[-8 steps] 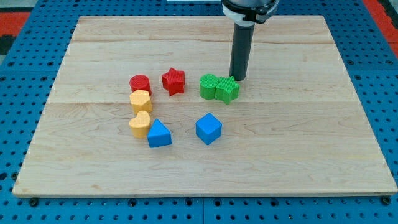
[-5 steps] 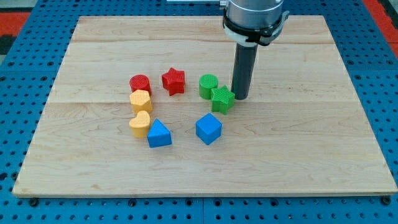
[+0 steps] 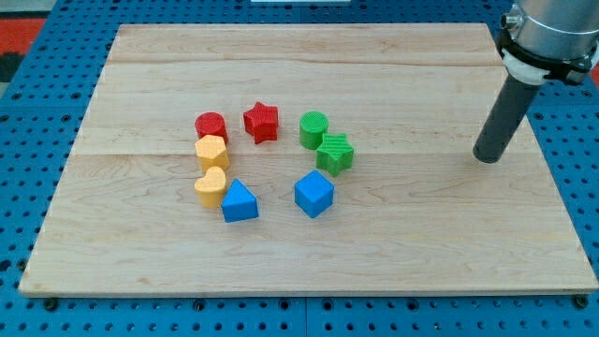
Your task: Push blue cube towards blue triangle
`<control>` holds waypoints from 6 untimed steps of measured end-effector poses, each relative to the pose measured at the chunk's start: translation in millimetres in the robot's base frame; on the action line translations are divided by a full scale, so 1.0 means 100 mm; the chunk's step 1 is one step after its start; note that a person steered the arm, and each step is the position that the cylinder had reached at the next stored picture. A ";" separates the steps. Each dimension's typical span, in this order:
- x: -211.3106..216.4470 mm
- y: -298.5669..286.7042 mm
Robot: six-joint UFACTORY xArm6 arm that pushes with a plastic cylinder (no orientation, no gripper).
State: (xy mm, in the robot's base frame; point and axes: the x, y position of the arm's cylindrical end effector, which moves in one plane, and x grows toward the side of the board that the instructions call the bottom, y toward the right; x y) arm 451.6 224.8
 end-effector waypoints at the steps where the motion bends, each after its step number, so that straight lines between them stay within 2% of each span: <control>1: 0.00 0.00; 3: 0.01 -0.02; 5: 0.35 -0.41; 6: 0.60 -0.91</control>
State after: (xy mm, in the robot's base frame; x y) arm 512.0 133.9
